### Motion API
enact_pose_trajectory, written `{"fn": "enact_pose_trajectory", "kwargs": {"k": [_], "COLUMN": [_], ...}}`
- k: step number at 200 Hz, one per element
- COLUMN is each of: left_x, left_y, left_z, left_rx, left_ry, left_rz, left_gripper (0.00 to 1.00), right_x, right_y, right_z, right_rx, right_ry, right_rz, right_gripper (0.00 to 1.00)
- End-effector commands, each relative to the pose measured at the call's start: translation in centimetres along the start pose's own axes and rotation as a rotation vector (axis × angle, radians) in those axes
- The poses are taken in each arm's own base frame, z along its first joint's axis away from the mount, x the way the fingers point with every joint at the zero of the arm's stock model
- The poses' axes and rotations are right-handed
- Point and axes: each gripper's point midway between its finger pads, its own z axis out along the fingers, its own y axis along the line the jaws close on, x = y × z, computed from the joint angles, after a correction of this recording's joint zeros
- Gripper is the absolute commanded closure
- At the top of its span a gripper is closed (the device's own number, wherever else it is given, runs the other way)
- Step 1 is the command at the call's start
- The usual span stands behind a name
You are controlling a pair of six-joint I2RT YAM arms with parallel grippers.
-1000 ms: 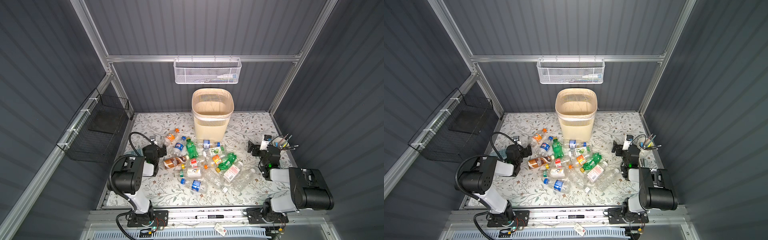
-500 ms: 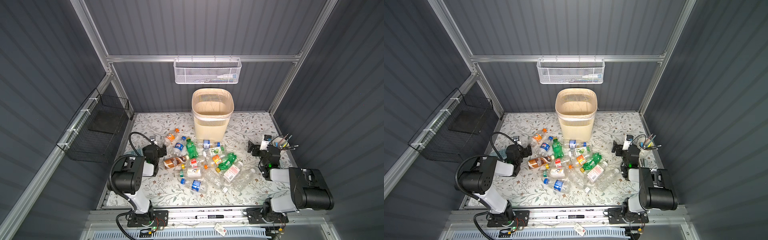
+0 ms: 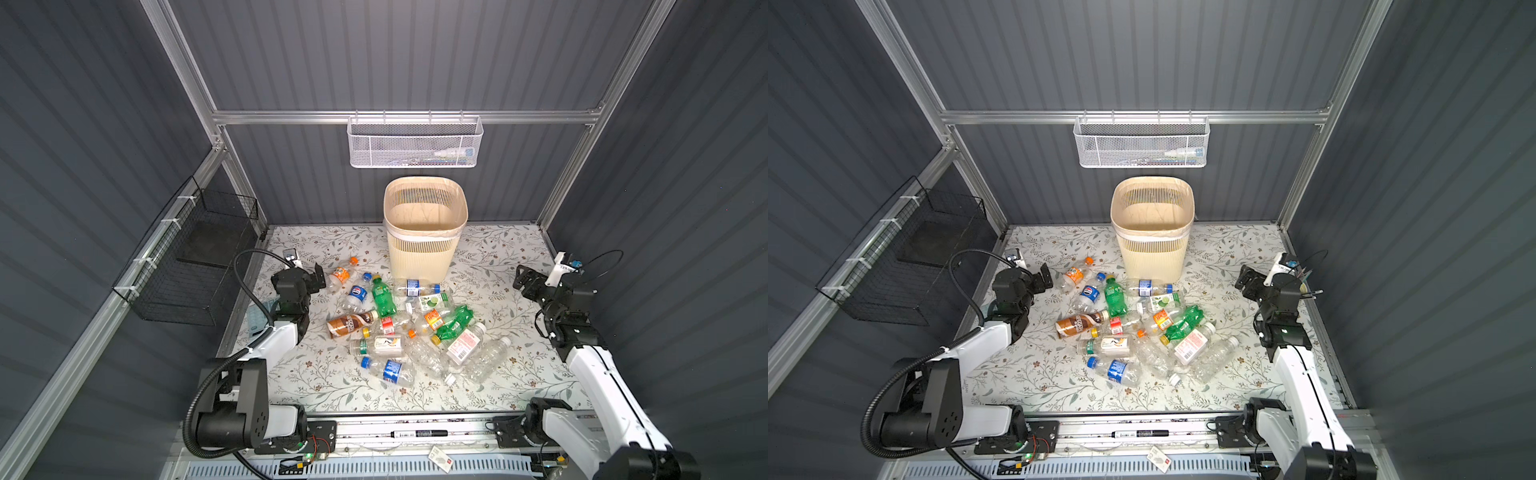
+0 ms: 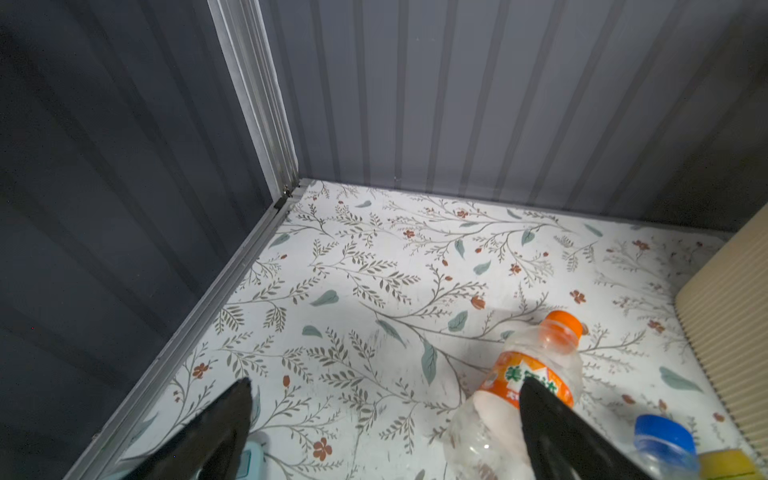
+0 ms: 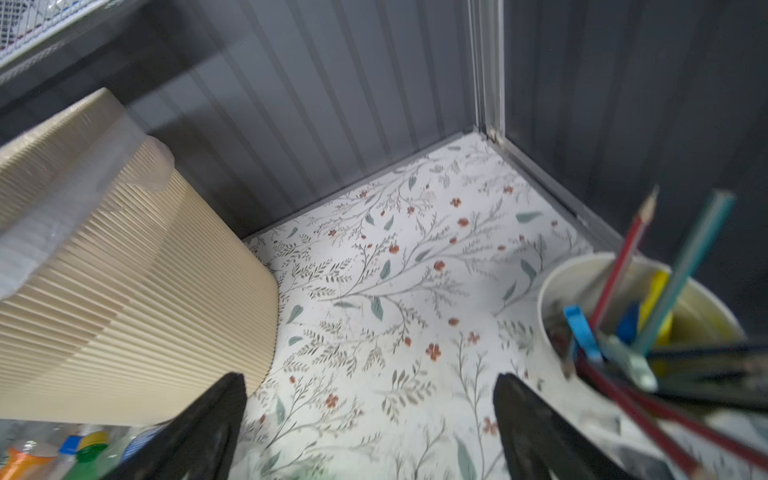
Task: Throw the plastic bottles in the bin
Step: 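Grasp the blue-capped clear bottle with the right gripper while the left arm advances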
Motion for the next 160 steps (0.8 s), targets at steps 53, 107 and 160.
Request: {"fn": "enact_pose_trajectory", "kwargs": {"k": [53, 107, 160], "left_x": [0.2, 0.4, 0.7], "left_y": [-4.6, -4.9, -4.5], "left_z": [-2.3, -3.0, -3.6], "left_rx": [0.056, 0.064, 0.046], "left_ry": [0.072, 0.079, 0.085], "left_rz": [0.114, 0.141, 0.146], "left_gripper": [0.00, 0.00, 0.00], "right_x": [17.1, 20.0, 21.2], "right_y": [-3.6, -1.1, -0.8], "right_z": [-5.7, -4.7, -4.0], "right_rx": [0.183, 0.182, 0.229], "right_ry": [0.560, 0.662, 0.690], "right_rz": [0.384, 0.364, 0.371], "right_gripper": [0.01, 0.01, 0.01]}}
